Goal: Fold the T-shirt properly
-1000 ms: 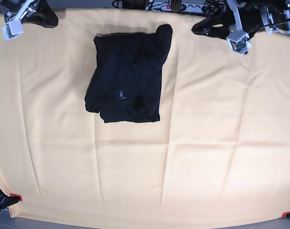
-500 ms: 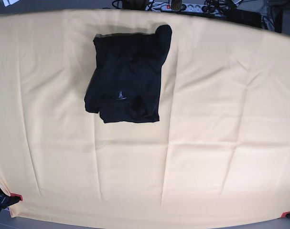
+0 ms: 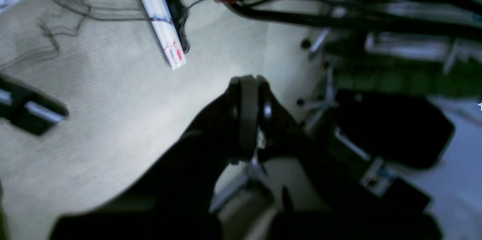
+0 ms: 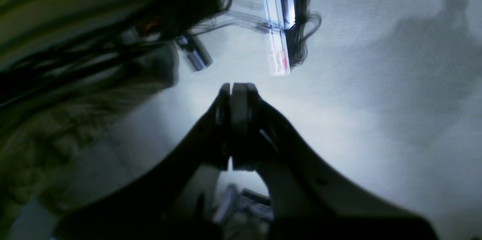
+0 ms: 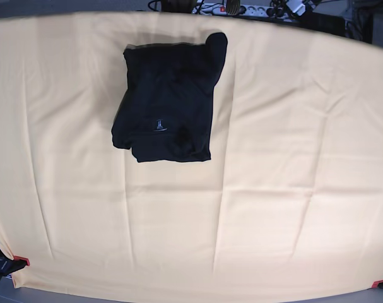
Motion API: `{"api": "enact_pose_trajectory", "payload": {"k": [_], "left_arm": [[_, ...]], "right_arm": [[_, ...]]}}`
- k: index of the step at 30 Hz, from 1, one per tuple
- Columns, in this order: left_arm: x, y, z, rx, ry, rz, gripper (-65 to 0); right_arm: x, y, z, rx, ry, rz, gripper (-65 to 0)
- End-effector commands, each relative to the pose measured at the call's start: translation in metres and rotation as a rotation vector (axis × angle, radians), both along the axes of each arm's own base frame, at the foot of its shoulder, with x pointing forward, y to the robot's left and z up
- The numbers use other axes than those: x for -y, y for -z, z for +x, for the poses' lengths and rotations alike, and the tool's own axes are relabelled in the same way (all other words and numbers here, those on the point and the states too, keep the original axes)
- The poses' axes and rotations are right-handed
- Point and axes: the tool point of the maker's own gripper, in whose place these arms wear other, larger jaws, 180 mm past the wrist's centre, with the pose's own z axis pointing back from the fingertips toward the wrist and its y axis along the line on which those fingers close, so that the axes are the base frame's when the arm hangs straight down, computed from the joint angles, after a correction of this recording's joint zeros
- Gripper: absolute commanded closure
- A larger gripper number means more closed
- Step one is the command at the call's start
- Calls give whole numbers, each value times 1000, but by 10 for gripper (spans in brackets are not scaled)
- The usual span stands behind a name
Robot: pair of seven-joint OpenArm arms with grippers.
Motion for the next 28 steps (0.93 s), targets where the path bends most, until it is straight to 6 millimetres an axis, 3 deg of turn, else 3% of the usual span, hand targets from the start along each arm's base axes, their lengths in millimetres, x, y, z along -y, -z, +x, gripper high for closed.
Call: {"api": "enact_pose_trajectory", "payload": {"k": [1,7,16,20,28], "left_arm": [[-1,9,-5,-20,-9,4,0],[-7,80,-9,-25,-91,115,0],[-11,136,-6,120,-58,330,0],[0,149,0,159,-123,434,0],[48,148,-14,130,-134,362,0]], "right_arm": [[6,7,-1,-1,-28,-22,0],[2,61,10,20,-175,-84,0],[5,119,13,34,-278,-355,0],[-25,125,13,47,-257,-330,0],[-81,128,13,61,-222,-227,0]]}}
